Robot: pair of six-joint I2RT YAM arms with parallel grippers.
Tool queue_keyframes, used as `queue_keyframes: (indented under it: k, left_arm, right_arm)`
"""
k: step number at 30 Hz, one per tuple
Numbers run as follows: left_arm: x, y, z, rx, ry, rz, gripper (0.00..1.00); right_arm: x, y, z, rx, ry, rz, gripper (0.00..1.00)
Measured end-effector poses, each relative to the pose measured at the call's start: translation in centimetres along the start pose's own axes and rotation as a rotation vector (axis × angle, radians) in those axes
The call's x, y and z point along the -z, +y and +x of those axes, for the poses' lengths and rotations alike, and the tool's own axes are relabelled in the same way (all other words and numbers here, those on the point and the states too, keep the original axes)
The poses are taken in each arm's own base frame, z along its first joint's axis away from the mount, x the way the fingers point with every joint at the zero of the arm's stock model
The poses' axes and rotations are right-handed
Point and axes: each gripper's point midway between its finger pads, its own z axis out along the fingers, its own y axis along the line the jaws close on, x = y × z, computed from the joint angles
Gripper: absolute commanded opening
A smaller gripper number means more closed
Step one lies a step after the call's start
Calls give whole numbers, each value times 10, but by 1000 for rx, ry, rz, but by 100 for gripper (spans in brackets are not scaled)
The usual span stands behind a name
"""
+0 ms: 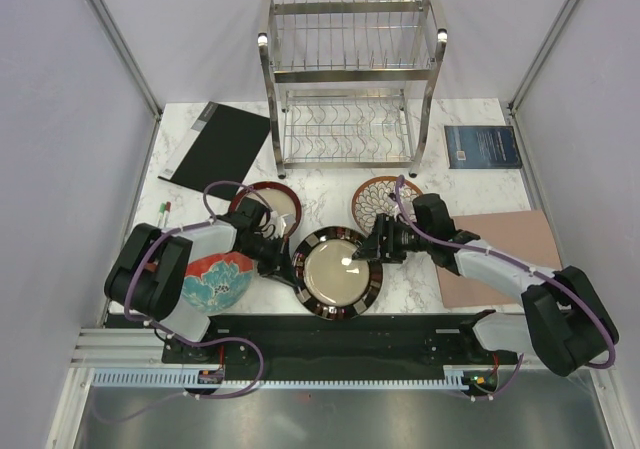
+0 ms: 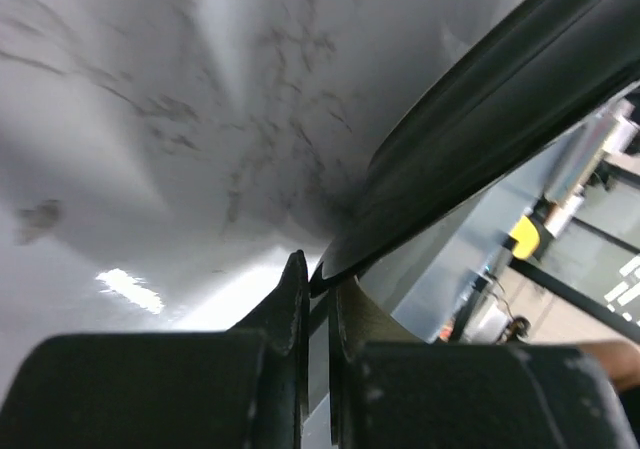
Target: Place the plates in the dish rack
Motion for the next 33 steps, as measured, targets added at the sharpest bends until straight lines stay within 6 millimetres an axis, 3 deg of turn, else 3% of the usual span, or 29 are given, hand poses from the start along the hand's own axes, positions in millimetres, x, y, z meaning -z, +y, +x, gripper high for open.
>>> queue_keyframes:
  k: [5,11,18,23,24,26,28,29,31,33]
  left_arm:
    - [-1,-11,19,-21,38,104,2]
    - [1,-19,16,-74,20,142,2]
    - [2,-16,12,-101,-2,116,2]
    - [2,-11,13,-88,1,87,2]
    - [2,-10,13,-88,-1,80,2]
    - [2,-7,12,-95,-5,73,2]
    - [1,-5,10,-107,-8,66,2]
    - [1,-5,10,-105,-5,64,2]
    - [2,-5,9,-101,-2,61,8]
    - [3,-6,9,-94,3,62,26]
  right_arm:
    - [1,3,0,83,-6,-26,67]
    - [-2,-9,4,195,25,-16,63]
    - [-18,-36,15,230,125,8,49]
    - [-22,-33,12,235,155,-23,39]
    - [-22,-30,12,241,158,-36,31]
    - [-22,-28,11,254,158,-45,24]
    - [-21,-27,12,257,167,-53,3]
    - [-21,-28,13,276,170,-50,0]
    - [-18,-29,14,310,181,-50,0]
    - [-15,-24,13,349,184,-51,0]
